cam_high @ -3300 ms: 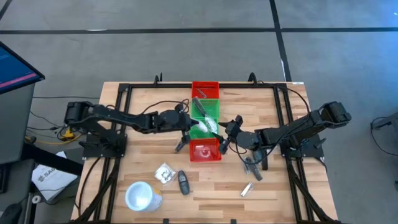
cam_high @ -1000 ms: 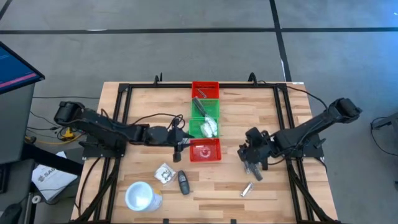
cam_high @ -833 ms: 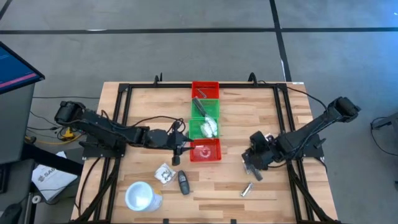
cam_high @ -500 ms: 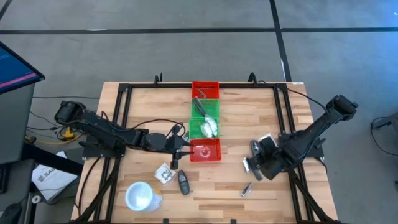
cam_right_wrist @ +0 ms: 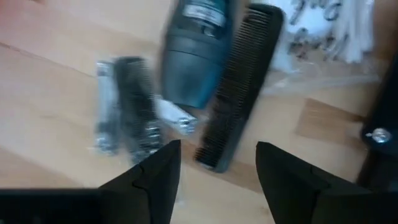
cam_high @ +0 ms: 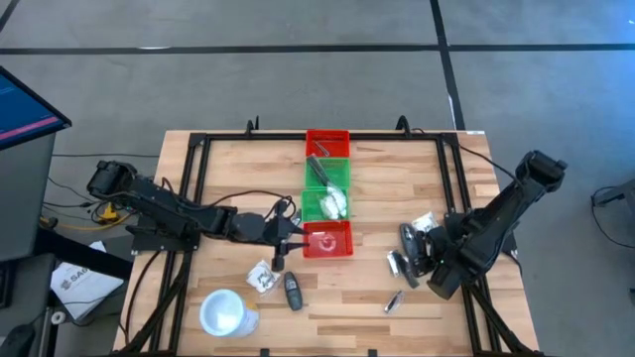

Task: Pick & Place Travel size toiletries
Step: Put the black comb into the top green bin

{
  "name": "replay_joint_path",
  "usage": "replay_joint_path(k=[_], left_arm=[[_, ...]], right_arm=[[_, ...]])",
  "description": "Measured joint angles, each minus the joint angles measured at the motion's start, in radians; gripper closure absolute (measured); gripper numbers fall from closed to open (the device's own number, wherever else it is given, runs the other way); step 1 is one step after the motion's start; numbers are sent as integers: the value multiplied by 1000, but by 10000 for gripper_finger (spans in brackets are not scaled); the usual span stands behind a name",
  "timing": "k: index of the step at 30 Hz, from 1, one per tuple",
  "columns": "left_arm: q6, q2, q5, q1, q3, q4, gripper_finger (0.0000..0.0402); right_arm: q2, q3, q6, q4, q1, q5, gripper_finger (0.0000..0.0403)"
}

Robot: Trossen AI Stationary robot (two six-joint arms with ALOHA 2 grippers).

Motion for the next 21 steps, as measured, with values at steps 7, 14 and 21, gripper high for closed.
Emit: replay_joint_path(k=[7, 14, 21], left_arm=[[0, 0, 0, -8, 0, 1, 273], [-4, 0, 0, -8, 1, 2, 273], [-4, 0, 0, -12, 1, 2, 273]], right_arm=[[44, -19, 22, 20, 13, -7, 216], [120, -19, 22, 56, 13, -21, 223], [166, -20, 54, 90, 40, -40, 223]])
